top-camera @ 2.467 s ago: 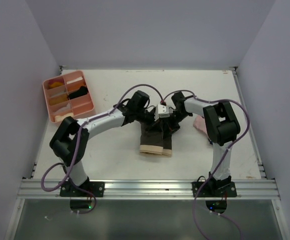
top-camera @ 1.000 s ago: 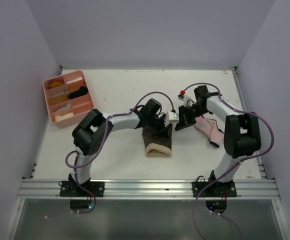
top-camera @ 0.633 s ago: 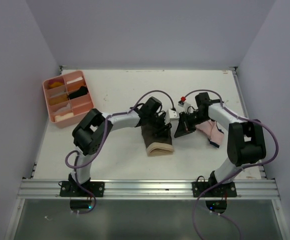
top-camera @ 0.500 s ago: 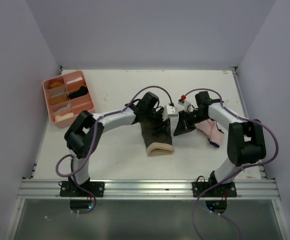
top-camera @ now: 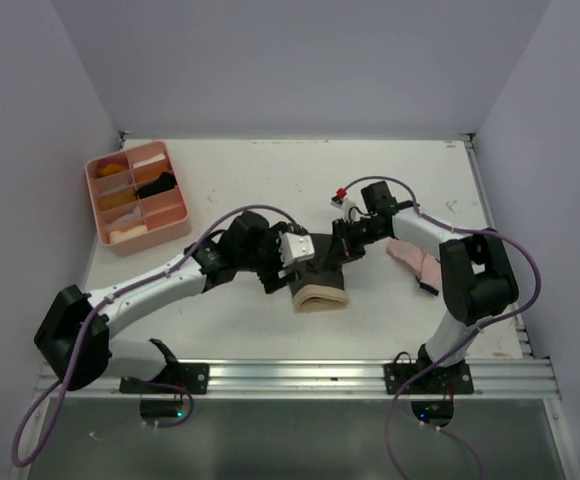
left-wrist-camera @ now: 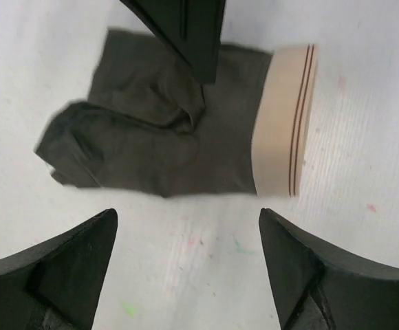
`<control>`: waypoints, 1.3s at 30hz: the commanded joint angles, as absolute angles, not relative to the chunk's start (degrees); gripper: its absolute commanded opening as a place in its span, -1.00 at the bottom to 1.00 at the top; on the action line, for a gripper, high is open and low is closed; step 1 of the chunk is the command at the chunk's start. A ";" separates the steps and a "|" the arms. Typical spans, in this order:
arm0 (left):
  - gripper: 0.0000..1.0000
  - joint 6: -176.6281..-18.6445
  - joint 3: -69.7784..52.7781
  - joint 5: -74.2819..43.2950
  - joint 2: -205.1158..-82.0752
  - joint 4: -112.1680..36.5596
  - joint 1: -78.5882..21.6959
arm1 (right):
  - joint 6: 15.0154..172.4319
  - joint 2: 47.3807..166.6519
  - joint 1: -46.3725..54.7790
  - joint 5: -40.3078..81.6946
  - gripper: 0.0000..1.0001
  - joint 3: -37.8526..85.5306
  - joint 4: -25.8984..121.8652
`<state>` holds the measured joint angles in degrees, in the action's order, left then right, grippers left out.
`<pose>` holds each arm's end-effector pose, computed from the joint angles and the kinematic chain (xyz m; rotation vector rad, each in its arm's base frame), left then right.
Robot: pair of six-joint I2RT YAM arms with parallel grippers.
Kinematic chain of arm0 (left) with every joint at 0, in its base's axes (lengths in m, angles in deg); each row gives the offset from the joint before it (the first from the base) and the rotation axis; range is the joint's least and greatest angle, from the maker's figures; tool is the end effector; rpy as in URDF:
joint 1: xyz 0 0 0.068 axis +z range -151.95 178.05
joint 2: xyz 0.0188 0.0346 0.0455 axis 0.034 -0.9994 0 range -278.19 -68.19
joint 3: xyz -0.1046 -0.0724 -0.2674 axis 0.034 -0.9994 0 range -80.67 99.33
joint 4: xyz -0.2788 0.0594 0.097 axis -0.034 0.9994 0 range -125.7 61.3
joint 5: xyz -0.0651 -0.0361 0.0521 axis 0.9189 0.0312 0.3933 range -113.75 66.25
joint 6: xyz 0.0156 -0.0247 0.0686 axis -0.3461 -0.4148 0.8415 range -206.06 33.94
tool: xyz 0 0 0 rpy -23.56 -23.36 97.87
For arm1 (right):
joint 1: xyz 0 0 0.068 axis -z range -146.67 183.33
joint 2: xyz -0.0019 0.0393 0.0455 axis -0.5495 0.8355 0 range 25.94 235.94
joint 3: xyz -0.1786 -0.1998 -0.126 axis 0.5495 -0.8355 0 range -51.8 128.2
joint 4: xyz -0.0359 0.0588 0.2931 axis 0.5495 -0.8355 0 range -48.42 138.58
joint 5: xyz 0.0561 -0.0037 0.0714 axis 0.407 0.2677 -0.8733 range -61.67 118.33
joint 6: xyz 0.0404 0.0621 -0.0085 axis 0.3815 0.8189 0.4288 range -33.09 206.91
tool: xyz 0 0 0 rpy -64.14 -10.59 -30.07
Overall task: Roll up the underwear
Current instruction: Fold the underwear
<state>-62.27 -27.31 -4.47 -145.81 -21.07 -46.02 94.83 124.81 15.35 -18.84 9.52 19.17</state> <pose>0.2357 -0.2568 0.2481 1.4127 1.7716 -0.5678 0.3416 0.1592 0.1635 -0.4707 2.6383 1.2578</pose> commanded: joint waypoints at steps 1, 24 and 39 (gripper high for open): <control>0.76 -62.95 -34.25 -17.77 -140.88 -24.98 -49.93 | 97.81 126.30 12.68 -17.29 -0.84 8.41 24.85; 1.00 -71.38 -42.79 -47.39 -145.53 -43.34 -72.26 | 112.40 128.26 10.04 -11.83 -0.77 3.75 35.22; 0.94 -63.56 -40.77 -56.98 -155.64 -53.97 -72.52 | 110.03 134.39 8.11 -10.26 -0.81 6.56 31.79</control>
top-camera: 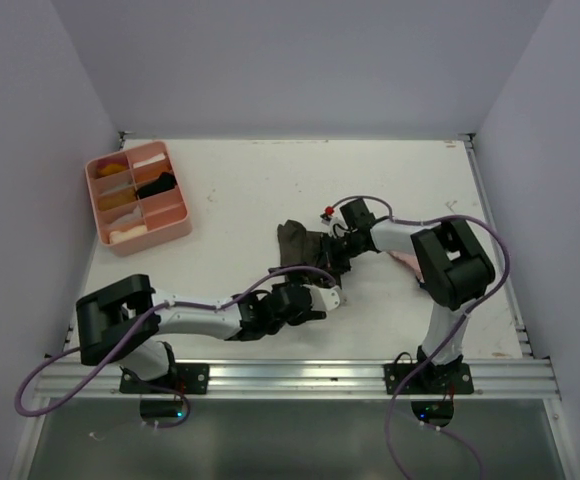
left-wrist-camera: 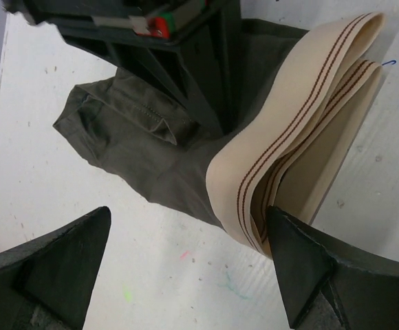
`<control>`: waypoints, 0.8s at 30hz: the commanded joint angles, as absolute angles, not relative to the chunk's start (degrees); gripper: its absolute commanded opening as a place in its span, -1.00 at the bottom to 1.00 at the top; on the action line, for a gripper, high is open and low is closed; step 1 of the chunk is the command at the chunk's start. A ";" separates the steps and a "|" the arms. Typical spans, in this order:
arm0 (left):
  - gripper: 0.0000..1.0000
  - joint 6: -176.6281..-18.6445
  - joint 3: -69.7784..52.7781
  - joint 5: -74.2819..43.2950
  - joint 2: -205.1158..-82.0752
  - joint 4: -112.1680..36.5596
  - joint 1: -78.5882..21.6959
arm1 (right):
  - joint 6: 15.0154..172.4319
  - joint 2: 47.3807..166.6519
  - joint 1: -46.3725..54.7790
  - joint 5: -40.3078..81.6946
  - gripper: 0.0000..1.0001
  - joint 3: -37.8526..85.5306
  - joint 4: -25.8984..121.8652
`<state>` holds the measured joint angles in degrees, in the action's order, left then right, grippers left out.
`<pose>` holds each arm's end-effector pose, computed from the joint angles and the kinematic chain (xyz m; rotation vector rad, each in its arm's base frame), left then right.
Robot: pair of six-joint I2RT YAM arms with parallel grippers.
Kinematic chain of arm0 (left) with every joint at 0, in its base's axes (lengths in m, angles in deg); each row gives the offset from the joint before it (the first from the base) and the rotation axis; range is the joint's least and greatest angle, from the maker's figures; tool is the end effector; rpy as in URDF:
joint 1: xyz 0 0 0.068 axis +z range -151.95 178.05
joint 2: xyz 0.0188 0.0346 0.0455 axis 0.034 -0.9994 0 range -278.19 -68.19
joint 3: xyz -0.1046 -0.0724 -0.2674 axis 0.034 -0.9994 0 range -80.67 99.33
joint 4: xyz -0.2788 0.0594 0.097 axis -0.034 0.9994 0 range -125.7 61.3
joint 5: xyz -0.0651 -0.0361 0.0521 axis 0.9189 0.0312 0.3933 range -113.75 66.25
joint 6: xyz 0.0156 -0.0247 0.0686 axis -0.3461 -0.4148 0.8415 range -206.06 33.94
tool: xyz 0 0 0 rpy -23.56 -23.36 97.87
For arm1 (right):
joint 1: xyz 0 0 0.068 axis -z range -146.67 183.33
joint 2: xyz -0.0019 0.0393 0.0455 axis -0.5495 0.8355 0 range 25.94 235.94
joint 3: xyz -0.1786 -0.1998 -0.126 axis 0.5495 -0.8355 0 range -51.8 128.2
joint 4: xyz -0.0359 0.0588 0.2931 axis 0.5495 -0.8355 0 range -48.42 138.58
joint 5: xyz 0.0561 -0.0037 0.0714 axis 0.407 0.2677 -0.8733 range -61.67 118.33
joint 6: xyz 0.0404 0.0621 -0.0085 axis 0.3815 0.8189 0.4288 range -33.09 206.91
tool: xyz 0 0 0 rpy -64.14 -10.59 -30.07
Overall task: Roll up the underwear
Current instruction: Fold the underwear
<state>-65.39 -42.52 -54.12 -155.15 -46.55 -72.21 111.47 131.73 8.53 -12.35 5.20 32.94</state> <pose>0.1446 -0.3090 0.1459 1.3098 1.6816 0.0880 0.3323 0.1985 0.1048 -0.2405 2.7894 1.2041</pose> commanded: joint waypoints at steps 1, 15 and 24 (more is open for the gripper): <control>0.94 -63.47 -40.68 -56.54 -155.73 -53.89 -72.44 | 109.50 135.09 8.11 -9.81 -0.81 6.65 32.05; 0.73 -63.64 -50.07 -60.14 -151.52 -47.22 -72.43 | 105.63 138.79 7.93 -5.94 -0.84 7.18 29.15; 0.81 -63.38 -51.67 -50.87 -140.81 -40.13 -72.35 | 105.10 139.49 8.02 -6.03 -0.84 7.44 29.07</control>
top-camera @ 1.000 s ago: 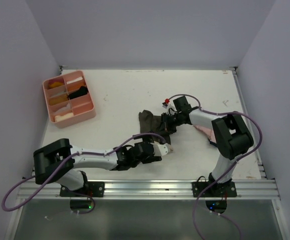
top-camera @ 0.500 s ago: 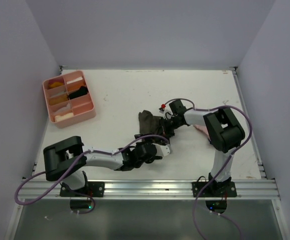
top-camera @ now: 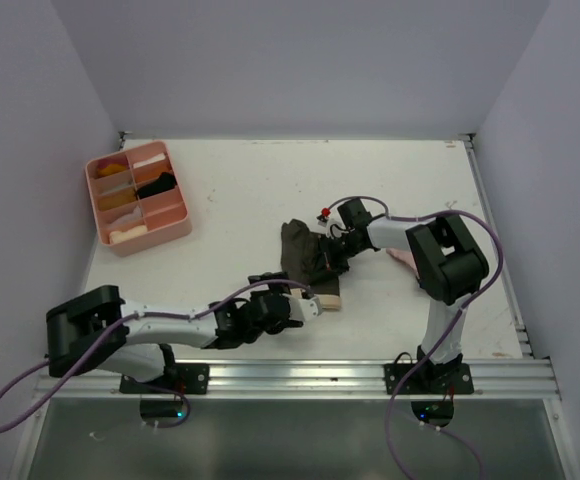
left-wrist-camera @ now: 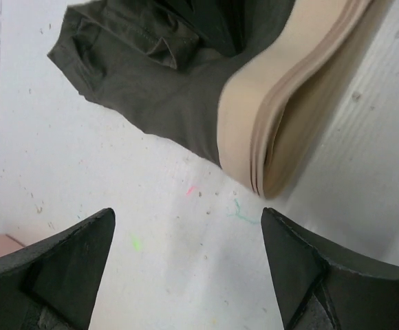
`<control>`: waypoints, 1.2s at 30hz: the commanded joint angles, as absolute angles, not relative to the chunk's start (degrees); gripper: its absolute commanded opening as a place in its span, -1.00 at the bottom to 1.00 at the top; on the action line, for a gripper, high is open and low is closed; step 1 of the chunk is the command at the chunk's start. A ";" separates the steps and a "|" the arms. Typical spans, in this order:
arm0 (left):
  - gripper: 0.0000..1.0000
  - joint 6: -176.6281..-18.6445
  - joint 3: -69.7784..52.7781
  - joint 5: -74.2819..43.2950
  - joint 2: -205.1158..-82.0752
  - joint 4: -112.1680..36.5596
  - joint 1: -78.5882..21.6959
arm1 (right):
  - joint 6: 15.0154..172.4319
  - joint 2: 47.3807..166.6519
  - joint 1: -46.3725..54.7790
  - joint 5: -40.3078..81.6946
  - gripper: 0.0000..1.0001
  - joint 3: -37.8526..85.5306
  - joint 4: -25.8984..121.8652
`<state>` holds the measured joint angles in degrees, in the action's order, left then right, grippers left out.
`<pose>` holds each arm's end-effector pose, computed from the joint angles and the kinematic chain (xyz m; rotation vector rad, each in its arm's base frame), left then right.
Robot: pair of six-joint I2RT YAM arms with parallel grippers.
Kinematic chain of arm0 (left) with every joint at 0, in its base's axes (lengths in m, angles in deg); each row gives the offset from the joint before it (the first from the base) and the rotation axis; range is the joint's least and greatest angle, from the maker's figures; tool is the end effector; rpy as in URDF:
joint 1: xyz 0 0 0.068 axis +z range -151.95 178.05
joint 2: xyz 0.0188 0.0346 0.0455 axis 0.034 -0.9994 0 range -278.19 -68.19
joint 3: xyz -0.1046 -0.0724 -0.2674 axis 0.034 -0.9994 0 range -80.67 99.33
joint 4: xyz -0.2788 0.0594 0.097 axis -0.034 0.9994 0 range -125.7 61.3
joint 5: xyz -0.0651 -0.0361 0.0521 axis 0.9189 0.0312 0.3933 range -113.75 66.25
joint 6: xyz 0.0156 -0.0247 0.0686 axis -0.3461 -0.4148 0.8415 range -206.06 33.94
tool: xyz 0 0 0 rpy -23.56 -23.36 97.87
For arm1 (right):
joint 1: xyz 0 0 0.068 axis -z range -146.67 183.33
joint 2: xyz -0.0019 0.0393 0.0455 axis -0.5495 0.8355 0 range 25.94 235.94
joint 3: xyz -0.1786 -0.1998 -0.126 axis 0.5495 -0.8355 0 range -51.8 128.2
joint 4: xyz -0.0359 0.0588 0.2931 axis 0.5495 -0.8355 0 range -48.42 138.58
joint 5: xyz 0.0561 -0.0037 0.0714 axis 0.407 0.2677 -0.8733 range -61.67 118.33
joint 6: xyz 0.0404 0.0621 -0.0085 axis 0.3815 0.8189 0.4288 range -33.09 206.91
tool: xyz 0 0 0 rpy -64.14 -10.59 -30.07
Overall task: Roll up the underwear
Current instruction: Fold the underwear
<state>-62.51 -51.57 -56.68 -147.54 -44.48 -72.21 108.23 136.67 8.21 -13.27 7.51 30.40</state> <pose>0.1304 -0.2625 0.1305 1.3728 1.6766 0.1989 0.3353 0.2032 0.0828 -0.2907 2.8564 1.2032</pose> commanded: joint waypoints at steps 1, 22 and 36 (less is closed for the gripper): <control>0.82 -64.34 -50.01 -47.78 -138.44 -37.75 -72.17 | 105.36 139.49 7.93 -6.64 -0.85 7.44 29.07; -0.65 -80.70 -32.75 -12.77 -157.13 -29.72 -52.59 | 110.90 138.17 7.84 -10.78 -0.81 7.36 31.00; -1.00 -72.62 -28.46 -12.24 -170.41 -18.12 -47.66 | 113.10 129.84 15.04 -8.84 -0.70 7.97 28.19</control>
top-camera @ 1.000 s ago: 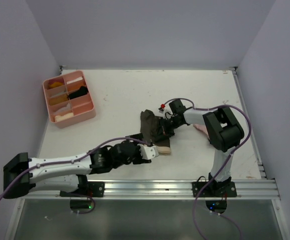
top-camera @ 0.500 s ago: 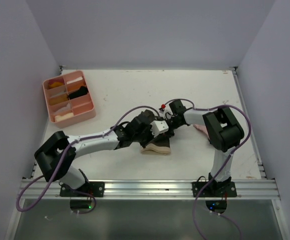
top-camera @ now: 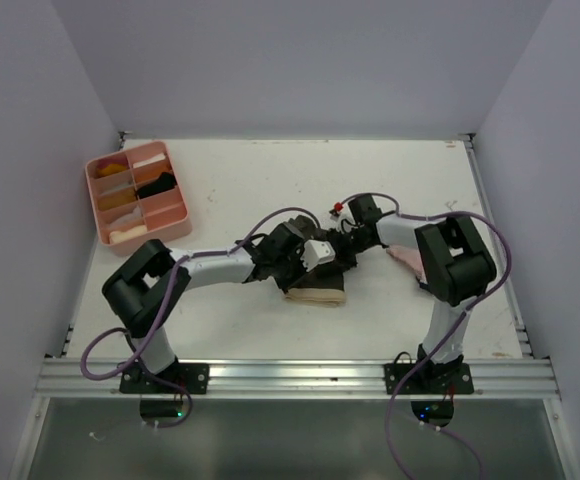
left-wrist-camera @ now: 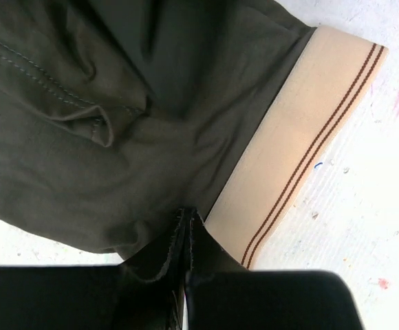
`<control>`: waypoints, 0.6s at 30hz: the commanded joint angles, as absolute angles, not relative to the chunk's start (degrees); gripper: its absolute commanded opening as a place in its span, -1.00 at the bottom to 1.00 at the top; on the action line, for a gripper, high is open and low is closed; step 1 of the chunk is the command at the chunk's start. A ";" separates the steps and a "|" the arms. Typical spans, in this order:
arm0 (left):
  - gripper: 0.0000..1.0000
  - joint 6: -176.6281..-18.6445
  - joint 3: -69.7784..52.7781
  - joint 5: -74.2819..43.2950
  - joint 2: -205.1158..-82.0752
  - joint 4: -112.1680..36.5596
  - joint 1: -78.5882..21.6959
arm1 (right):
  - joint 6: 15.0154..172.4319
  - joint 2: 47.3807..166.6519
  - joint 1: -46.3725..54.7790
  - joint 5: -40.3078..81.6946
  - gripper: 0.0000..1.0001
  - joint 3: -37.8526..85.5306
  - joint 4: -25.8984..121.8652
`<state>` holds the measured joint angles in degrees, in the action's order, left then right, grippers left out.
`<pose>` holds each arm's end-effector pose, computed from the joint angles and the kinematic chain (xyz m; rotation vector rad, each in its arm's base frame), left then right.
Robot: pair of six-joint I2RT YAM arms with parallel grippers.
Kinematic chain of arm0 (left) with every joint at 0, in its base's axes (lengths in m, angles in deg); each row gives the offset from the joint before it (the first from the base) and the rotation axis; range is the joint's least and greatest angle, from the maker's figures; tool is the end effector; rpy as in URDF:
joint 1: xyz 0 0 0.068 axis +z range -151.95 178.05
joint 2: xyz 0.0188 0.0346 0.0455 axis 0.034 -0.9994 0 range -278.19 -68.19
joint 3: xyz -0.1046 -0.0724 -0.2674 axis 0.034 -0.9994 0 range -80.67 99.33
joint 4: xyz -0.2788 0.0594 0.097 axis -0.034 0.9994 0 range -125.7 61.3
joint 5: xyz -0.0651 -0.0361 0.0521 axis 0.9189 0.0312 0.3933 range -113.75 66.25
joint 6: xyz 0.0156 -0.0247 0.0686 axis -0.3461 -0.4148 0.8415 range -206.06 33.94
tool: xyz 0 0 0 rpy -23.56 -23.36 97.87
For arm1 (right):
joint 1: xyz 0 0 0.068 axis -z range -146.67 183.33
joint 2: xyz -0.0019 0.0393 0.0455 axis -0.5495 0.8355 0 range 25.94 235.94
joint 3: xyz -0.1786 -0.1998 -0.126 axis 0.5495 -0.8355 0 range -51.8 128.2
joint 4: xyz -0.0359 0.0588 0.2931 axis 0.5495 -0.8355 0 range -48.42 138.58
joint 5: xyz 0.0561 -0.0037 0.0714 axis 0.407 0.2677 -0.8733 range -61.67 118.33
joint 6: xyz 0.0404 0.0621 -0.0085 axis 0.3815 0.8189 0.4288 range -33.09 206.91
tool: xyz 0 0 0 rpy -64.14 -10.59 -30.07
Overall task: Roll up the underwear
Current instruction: Fold the underwear
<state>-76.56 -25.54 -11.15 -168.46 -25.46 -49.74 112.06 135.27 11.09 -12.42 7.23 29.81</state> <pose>0.2539 -0.3001 0.1247 1.3198 2.2307 -0.5350 0.3438 0.1847 0.0895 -0.1237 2.8669 1.1862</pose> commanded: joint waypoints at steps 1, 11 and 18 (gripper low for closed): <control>-1.00 -72.00 -28.90 -12.24 -169.36 -18.12 -47.56 | 113.27 129.04 17.66 -8.58 -0.67 8.06 28.19; -1.00 -68.30 -30.39 -11.10 -167.69 -18.64 -47.56 | 110.20 124.29 21.21 -10.60 -0.56 14.91 26.51; -1.00 -67.87 -31.19 -8.64 -166.54 -19.88 -47.47 | 109.75 120.32 11.80 -5.42 -0.34 11.49 32.13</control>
<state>-69.74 -28.46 -8.73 -166.01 -25.83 -48.10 110.59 122.42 14.43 -7.04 12.65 28.70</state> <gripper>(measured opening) 0.004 0.329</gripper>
